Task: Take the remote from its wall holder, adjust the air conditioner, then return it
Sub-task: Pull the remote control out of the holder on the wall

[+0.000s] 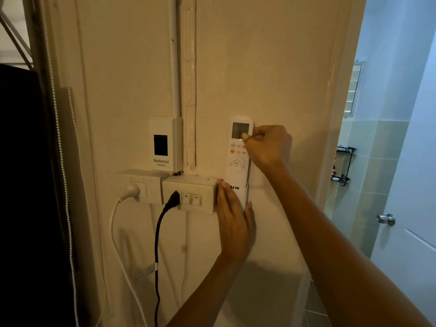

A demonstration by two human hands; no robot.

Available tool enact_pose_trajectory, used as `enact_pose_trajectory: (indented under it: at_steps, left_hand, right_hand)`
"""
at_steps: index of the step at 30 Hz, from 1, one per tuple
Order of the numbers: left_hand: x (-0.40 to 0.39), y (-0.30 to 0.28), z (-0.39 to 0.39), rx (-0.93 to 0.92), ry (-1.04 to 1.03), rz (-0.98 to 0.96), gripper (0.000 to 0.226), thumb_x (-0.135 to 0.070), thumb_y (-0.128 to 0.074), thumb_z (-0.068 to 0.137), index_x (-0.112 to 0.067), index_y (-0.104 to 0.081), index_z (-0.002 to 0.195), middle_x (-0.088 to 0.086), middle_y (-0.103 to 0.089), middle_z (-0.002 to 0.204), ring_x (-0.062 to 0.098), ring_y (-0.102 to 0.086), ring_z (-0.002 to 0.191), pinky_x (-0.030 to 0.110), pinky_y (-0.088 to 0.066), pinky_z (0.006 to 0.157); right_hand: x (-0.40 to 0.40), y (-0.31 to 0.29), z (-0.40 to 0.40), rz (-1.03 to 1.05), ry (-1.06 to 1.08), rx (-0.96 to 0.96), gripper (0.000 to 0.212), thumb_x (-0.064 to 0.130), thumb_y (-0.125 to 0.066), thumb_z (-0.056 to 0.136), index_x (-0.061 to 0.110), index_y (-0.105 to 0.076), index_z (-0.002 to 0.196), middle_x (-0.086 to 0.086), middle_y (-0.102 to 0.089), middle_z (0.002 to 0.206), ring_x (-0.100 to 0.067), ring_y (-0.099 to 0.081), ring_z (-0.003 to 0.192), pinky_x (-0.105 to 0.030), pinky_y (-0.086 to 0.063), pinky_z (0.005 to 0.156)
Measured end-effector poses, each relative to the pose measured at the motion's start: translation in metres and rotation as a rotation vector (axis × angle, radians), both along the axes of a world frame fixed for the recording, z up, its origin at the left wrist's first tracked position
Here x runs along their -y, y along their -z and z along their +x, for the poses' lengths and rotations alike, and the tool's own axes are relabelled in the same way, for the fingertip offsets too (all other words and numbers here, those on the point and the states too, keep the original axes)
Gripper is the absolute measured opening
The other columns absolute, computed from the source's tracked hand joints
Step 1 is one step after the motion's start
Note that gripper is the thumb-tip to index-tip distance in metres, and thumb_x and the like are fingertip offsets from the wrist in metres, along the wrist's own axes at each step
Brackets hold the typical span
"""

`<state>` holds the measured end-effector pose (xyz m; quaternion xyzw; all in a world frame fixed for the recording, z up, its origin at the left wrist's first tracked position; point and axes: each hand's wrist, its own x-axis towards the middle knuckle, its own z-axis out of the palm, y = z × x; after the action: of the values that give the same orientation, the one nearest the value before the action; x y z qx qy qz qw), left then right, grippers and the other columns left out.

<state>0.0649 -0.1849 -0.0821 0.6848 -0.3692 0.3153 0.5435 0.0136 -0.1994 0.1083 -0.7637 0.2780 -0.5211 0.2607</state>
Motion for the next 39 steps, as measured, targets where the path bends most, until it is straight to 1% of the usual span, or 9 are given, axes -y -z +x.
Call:
enact_pose_trajectory:
  at_steps: [5, 17, 21, 24, 27, 31, 34, 37, 39]
  left_hand:
    - [-0.003, -0.002, -0.002, -0.004, -0.029, 0.019, 0.069, -0.031, -0.045, 0.094, -0.008, -0.006, 0.146, 0.013, -0.011, 0.154, 0.033, -0.018, 0.142, 0.05, -0.042, 0.103]
    - [-0.017, -0.009, -0.008, 0.003, -0.03, 0.06, 0.066, -0.032, -0.043, 0.092, 0.003, -0.02, 0.143, 0.024, -0.024, 0.15, 0.036, -0.022, 0.138, 0.045, -0.036, 0.103]
    - [-0.029, -0.013, -0.011, -0.006, 0.052, 0.074, 0.067, -0.032, -0.044, 0.094, -0.001, -0.015, 0.146, 0.018, -0.017, 0.154, 0.03, -0.012, 0.143, 0.043, -0.033, 0.108]
    - [-0.042, -0.021, -0.015, -0.03, 0.161, 0.06, 0.061, -0.029, -0.041, 0.096, -0.008, -0.013, 0.146, 0.012, -0.021, 0.154, 0.023, -0.02, 0.142, 0.039, -0.038, 0.108]
    - [-0.056, -0.032, -0.019, -0.116, 0.284, 0.007, 0.052, -0.017, -0.045, 0.097, -0.017, -0.022, 0.143, -0.003, -0.039, 0.144, 0.001, -0.037, 0.131, 0.03, -0.043, 0.105]
    - [-0.079, -0.053, -0.038, -0.259, 0.326, -0.02, 0.044, -0.017, -0.04, 0.098, -0.011, -0.031, 0.141, 0.011, -0.045, 0.142, 0.024, -0.048, 0.126, 0.031, -0.048, 0.096]
    - [-0.105, -0.074, -0.063, -0.447, 0.46, -0.081, 0.039, -0.026, -0.035, 0.099, -0.013, -0.043, 0.135, 0.01, -0.053, 0.134, 0.022, -0.054, 0.119, 0.025, -0.05, 0.086]
    - [-0.137, -0.09, -0.093, -0.642, 0.643, -0.051, 0.042, -0.039, -0.026, 0.099, -0.019, -0.052, 0.127, 0.001, -0.066, 0.109, 0.012, -0.065, 0.091, 0.019, -0.055, 0.067]
    - [-0.159, -0.094, -0.112, -0.72, 0.706, -0.038, 0.044, -0.046, -0.023, 0.097, -0.027, -0.058, 0.115, -0.001, -0.069, 0.097, 0.017, -0.067, 0.088, 0.028, -0.057, 0.07]
  right_hand:
    - [0.0, -0.005, 0.001, 0.009, -0.014, -0.004, 0.018, 0.032, -0.067, 0.077, 0.017, -0.074, 0.083, -0.006, -0.076, 0.085, -0.021, -0.071, 0.075, -0.039, -0.059, 0.073]
    - [-0.007, -0.031, -0.028, -0.023, -0.085, 0.05, 0.014, 0.034, -0.066, 0.077, 0.02, -0.071, 0.079, 0.002, -0.07, 0.074, -0.015, -0.07, 0.072, -0.035, -0.059, 0.072]
    - [-0.008, -0.028, -0.045, 0.014, -0.114, 0.042, 0.013, 0.034, -0.067, 0.074, 0.027, -0.064, 0.064, 0.004, -0.072, 0.076, -0.016, -0.071, 0.072, -0.039, -0.06, 0.07]
    - [-0.009, -0.021, -0.061, 0.075, -0.172, 0.034, 0.017, 0.032, -0.069, 0.073, 0.03, -0.062, 0.057, 0.003, -0.074, 0.076, -0.016, -0.072, 0.072, -0.041, -0.06, 0.07]
    - [-0.014, -0.013, -0.079, 0.158, -0.249, 0.025, 0.019, 0.031, -0.071, 0.073, 0.033, -0.063, 0.055, 0.005, -0.074, 0.072, -0.016, -0.073, 0.07, -0.042, -0.06, 0.071]
    - [-0.029, -0.005, -0.106, 0.181, -0.335, 0.001, 0.017, 0.024, -0.069, 0.079, 0.03, -0.062, 0.064, 0.005, -0.071, 0.072, -0.016, -0.073, 0.075, -0.032, -0.06, 0.067]
    - [-0.043, -0.002, -0.123, 0.226, -0.394, -0.013, 0.015, 0.019, -0.068, 0.08, 0.021, -0.061, 0.067, -0.003, -0.071, 0.078, -0.02, -0.072, 0.078, -0.035, -0.06, 0.07]
    - [-0.06, 0.003, -0.136, 0.277, -0.468, -0.027, 0.013, 0.016, -0.069, 0.08, 0.016, -0.062, 0.07, -0.005, -0.072, 0.078, -0.021, -0.072, 0.078, -0.036, -0.061, 0.069]
    - [-0.072, 0.007, -0.144, 0.294, -0.522, -0.028, 0.01, 0.016, -0.069, 0.08, 0.016, -0.063, 0.072, -0.003, -0.072, 0.077, -0.017, -0.072, 0.074, -0.033, -0.061, 0.066]
